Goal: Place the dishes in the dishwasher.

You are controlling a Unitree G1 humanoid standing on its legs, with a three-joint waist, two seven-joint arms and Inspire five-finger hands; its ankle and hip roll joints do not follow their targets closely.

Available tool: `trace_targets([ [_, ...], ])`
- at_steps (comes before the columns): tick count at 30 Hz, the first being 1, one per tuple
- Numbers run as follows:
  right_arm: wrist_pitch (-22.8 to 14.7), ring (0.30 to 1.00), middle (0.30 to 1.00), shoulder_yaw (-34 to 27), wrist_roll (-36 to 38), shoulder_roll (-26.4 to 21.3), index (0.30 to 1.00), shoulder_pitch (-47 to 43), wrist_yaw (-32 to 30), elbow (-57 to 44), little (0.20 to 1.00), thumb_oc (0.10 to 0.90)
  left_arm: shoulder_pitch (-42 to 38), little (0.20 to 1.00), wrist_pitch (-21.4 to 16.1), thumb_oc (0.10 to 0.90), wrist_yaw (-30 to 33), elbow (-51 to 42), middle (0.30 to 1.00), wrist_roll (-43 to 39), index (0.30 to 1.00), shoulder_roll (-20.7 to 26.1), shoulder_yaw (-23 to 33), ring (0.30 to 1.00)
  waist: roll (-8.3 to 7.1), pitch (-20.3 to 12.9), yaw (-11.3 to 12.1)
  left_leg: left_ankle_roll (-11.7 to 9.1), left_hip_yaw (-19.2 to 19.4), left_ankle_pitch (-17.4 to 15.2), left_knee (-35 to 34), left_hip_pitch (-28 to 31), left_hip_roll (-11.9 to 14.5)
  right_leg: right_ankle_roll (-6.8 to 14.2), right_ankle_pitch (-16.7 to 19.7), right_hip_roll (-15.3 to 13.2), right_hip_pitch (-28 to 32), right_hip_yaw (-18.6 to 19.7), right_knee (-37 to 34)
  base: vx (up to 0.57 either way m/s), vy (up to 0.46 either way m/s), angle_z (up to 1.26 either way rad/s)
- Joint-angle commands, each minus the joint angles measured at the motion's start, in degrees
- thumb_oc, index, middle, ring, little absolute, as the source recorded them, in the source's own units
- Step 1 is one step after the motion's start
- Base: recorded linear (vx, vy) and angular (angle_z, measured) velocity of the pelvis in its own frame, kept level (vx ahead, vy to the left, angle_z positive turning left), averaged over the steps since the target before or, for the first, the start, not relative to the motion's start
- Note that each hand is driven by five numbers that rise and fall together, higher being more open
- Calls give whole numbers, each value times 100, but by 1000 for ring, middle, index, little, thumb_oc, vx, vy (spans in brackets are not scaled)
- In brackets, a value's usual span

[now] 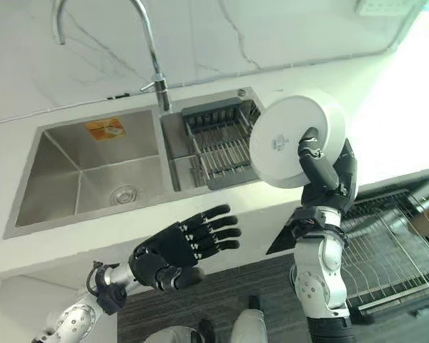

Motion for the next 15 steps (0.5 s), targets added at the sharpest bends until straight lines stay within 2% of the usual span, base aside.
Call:
trace_targets([
  [1,-975,300,300,-95,365,-293,300,-1031,627,-233,300,400,-119,900,-549,800,-675,-1007,900,199,900,296,-76,900,28,-404,243,-920,-1274,-414,-107,771,260,232,908,39,748,321,-597,-278,9,-82],
  [2,-1141,300,300,36,434,-340,300,-1018,669,-301,300,400,-325,900,-429,800,-449,-987,900,362,900,409,-390,900,5,-497,308,-886,-1155,-406,-107,652,324,279,921,-267,1017,237,-597,-204,-36,-54],
  [3,-1129,300,300,57,413,-326,300,-1011,651,-334,300,400,-388,900,-388,800,-341,-964,900,451,900,382,-469,900,-11,-514,322,-885,-1134,-407,-107,639,333,297,898,-319,1057,240,-597,-166,-172,-65],
  [5,-997,300,300,146,449,-234,300,-884,696,-626,300,400,-583,900,-229,800,268,-742,900,1569,900,356,-866,900,-157,-578,311,-935,-1217,-419,-107,531,353,385,702,-400,1054,418,-597,-61,-302,-58],
  [8,-617,300,300,89,1031,-268,300,-475,1310,-949,300,400,-451,900,-16,800,365,-682,900,2152,900,519,-875,900,-240,-646,299,-987,-1282,-414,-107,514,423,449,416,-315,1036,523,-597,-14,-287,-34],
  [10,-563,300,300,204,945,-308,300,-248,1614,-1109,300,400,-313,900,197,800,670,-674,900,2676,900,634,-742,900,-250,-661,285,-1058,-1193,-381,-107,539,595,463,200,-255,1022,485,-597,-45,-295,-24],
  [12,-553,300,300,342,737,-369,300,-151,1671,-1223,300,400,-268,900,373,800,1117,-482,900,3017,900,713,-756,900,-246,-676,250,-1128,-1090,-311,-107,554,800,449,-87,-94,1055,455,-597,-31,-295,-40],
  [14,-536,300,300,361,728,-398,300,-27,1765,-1293,300,400,-195,900,550,800,1727,-159,900,2922,900,620,-711,900,-255,-686,220,-1197,-1040,-230,-107,560,982,440,-289,91,1082,466,-597,-28,-323,-94],
  [15,-532,300,300,336,722,-408,300,41,1802,-1299,300,400,-151,900,511,800,1906,106,900,2764,900,497,-666,900,-270,-692,203,-1230,-1022,-180,-107,556,1082,428,-385,196,1093,467,-597,-36,-353,-40],
])
